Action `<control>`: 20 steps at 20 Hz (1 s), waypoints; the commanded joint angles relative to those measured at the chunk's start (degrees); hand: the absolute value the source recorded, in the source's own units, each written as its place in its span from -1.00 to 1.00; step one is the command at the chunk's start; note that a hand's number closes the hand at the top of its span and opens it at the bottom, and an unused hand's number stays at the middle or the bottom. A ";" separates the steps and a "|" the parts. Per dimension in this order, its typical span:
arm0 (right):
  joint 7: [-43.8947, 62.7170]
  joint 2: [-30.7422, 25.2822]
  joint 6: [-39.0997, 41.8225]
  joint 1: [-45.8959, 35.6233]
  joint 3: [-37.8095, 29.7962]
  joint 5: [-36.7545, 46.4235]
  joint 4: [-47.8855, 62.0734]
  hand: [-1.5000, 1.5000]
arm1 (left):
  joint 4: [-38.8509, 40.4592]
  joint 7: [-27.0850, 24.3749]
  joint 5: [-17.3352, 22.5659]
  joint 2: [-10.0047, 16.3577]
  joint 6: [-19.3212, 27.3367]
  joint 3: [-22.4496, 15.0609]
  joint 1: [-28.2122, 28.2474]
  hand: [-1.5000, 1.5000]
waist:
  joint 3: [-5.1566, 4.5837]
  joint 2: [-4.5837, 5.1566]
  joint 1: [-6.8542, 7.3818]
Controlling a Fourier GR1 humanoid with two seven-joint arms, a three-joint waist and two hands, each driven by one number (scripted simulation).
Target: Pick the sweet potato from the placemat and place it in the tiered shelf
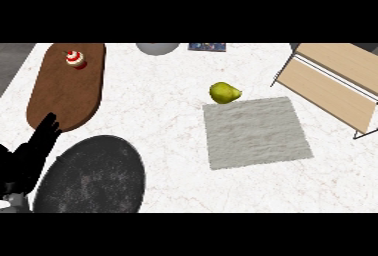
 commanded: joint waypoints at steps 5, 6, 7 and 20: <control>2.31 0.60 -2.37 -4.95 -6.35 -9.13 0.55 -1.00 | -1.36 2.88 0.77 0.60 -1.02 0.40 -1.14 0.00 | 0.00 -0.12 0.07; 3.02 2.29 -3.01 -2.12 -7.08 -10.54 -2.84 -1.00 | 0.22 -0.10 -0.81 -0.56 -0.03 -0.10 -0.24 0.00 | -0.02 -0.19 -0.42; 2.13 0.89 -2.35 -4.03 -8.29 -12.46 -1.96 -1.00 | 1.21 -0.90 -0.84 -1.36 0.38 -0.18 -0.83 0.00 | -0.02 -0.14 -0.41; 15.24 -11.64 13.60 1.90 -22.13 -28.40 -27.41 -1.00 | -2.07 -0.44 1.52 0.49 -2.38 2.77 4.73 0.00 | -0.01 -0.75 -1.90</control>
